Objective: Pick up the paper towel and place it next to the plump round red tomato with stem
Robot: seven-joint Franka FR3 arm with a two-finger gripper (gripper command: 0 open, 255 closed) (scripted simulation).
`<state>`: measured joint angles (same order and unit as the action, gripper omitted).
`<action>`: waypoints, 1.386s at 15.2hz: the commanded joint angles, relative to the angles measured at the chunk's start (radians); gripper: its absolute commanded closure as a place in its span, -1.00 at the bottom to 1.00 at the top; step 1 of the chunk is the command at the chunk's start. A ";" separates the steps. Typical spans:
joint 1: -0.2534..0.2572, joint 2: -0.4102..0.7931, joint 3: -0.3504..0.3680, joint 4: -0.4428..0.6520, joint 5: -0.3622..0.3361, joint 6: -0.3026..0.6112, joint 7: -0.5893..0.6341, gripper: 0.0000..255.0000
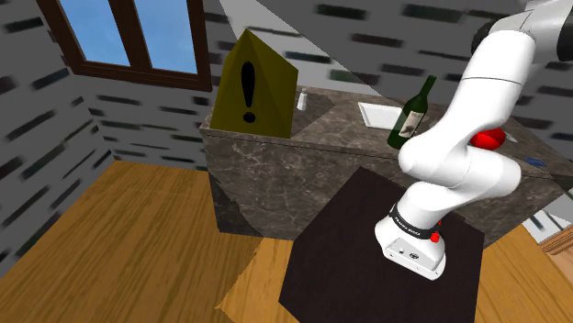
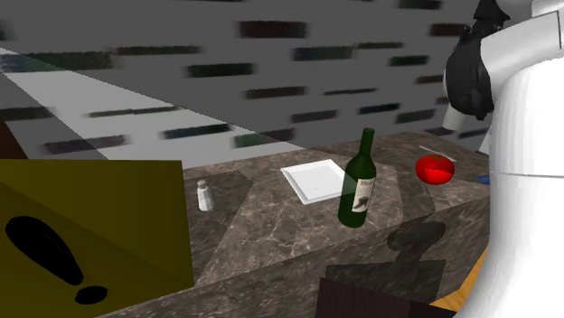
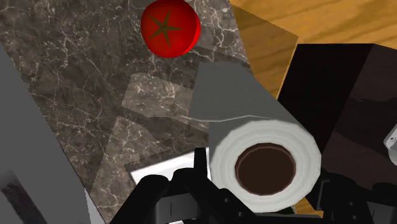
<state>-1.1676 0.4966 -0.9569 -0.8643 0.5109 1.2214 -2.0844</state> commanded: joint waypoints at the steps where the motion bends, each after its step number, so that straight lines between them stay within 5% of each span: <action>1: -0.142 0.077 0.032 0.138 0.069 -0.056 -0.029 1.00; 2: -0.219 0.119 0.056 0.228 0.104 -0.093 -0.027 1.00; 5: -0.091 0.050 0.013 0.027 0.037 0.012 -0.058 1.00; 9: 0.007 -0.001 -0.017 -0.134 -0.012 0.109 -0.075 1.00; 21: 0.164 -0.082 -0.055 -0.440 -0.084 0.328 -0.092 1.00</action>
<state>-1.0151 0.4211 -1.0095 -1.2789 0.4319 1.5298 -2.1749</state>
